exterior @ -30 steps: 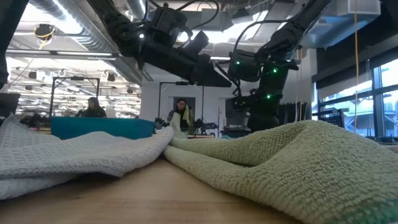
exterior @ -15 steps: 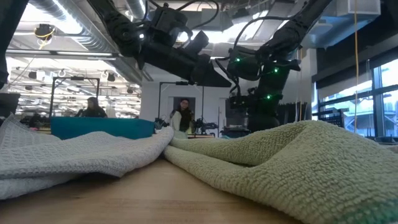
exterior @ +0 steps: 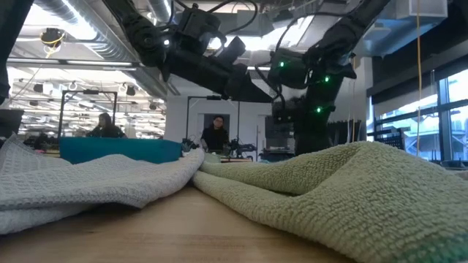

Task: Fold microfiber towels
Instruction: Fold the blue towel

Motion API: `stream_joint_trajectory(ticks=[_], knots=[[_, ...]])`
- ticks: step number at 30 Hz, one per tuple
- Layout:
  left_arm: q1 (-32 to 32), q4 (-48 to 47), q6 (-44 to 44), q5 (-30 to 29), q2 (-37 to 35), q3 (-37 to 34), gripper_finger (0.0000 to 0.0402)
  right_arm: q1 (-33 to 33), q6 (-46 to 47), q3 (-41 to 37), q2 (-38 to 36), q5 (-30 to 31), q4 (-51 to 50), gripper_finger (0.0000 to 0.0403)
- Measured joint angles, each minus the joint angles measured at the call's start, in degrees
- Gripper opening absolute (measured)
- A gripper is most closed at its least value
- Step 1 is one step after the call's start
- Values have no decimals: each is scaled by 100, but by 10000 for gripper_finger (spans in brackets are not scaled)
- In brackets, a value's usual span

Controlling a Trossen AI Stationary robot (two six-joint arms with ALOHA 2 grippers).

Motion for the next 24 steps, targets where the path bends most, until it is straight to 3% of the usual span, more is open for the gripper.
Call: stream_joint_trajectory(ticks=[10, 18, 24], knots=[[2, 0, 0, -17, 0, 0, 105, 508, -140, 3, -868, 143, -701, 4], [0, 0, -3, -17, 0, 0, 105, 638, -101, -149, -832, -1524, -870, 7], [0, 24, -74, -18, 0, 0, 105, 762, -90, -649, -665, -1674, -323, 6]])
